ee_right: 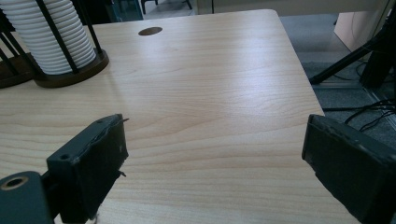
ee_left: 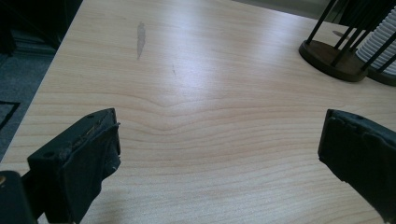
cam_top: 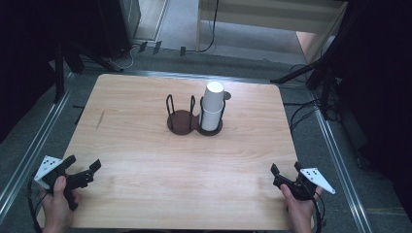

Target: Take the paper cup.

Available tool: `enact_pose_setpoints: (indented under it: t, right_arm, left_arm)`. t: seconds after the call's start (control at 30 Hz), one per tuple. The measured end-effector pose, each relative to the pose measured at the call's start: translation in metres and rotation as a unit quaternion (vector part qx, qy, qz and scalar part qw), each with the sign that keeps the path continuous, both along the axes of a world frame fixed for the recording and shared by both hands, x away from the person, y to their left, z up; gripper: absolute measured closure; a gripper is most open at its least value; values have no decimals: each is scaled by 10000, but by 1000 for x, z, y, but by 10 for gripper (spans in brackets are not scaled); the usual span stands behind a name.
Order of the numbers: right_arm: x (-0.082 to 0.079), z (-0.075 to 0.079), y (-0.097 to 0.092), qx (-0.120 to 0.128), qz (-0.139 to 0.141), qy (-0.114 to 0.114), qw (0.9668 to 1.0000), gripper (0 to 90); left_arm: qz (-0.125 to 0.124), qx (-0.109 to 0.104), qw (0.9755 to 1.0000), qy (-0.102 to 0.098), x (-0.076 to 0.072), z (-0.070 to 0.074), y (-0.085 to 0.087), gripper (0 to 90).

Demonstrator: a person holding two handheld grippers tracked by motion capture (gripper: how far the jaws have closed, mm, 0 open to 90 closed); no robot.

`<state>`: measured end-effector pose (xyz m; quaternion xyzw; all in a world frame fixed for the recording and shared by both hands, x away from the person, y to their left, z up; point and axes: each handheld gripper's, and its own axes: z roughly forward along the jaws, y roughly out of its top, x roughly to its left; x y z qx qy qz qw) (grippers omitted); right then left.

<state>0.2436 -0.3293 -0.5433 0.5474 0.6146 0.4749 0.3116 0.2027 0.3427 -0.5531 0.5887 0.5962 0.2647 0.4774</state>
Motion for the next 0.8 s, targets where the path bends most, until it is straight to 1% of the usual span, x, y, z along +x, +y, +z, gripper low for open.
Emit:
enact_pose_setpoints:
  t: [0.1,0.27,0.4,0.5,0.53,0.63,0.7,0.8]
  right_arm:
    - [0,0,1,-36,-2,-19,10000,63]
    - [-1,0,5,-223,9,-13,9997,66]
    - [0,1,5,-253,5,-6,9997,66]
    - [-1,2,3,-204,-45,12,9998,84]
    - [1,3,3,-210,-81,133,9997,85]
    - [3,4,4,-260,-71,167,9995,85]
    - [4,7,4,-310,-20,171,9994,85]
    - [7,15,4,-291,-44,129,9995,86]
  left_arm:
    - [-2,-3,10000,8,0,0,0,0]
    - [5,-32,10000,7,0,0,0,0]
    - [-4,-23,10000,29,0,0,0,0]
    - [-6,-22,10000,16,-1,0,0,0]
    - [29,-43,10000,11,0,0,0,0]
    - [86,-37,9999,41,1,0,0,0]
    - [111,29,9999,26,1,0,-1,0]
    - [60,39,10000,15,0,0,0,0]
